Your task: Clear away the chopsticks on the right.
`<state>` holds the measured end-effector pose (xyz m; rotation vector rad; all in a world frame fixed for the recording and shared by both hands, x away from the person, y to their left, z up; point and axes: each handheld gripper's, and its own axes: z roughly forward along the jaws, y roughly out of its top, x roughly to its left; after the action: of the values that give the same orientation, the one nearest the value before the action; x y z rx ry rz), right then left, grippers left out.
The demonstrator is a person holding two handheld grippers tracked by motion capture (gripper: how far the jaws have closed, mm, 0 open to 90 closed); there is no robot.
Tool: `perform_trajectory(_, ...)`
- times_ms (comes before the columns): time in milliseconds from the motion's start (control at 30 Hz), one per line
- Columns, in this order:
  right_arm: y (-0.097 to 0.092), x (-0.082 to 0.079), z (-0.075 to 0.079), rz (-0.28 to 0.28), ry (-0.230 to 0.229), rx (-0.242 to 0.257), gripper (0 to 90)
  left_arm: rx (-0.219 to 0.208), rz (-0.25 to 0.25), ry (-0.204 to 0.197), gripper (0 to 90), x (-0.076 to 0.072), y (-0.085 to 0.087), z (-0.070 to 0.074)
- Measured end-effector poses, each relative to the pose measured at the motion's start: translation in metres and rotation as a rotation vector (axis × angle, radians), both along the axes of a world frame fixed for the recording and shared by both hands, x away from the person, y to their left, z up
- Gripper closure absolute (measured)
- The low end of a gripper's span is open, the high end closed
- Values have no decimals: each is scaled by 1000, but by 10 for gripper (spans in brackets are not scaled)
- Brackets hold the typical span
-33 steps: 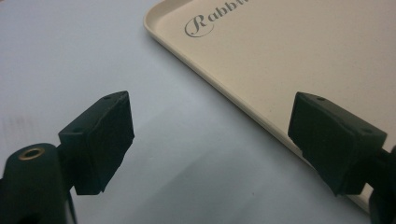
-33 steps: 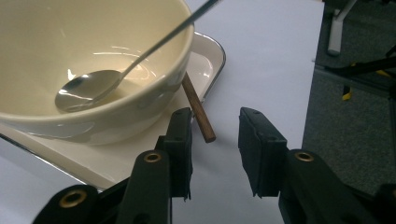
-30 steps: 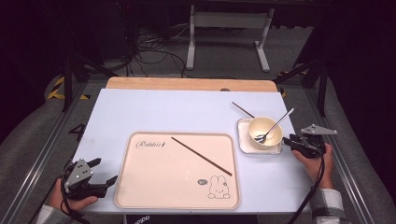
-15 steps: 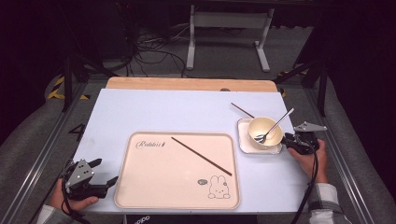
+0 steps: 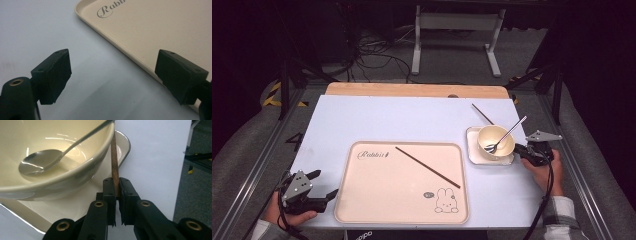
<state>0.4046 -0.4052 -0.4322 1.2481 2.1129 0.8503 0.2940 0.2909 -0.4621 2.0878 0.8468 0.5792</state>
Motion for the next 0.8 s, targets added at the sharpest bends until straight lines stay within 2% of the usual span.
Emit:
perform_trajectory(200,-6,-5,6,-51,-35,32,850,4,-4,-3,144,0,0,1)
perform_trajectory(567,-27,-19,28,-173,-126,147,851,2,4,-5,144,0,0,1)
perform_trajectory(800,-33,-29,42,-209,-191,198,850,-3,5,-6,144,-1,1,1)
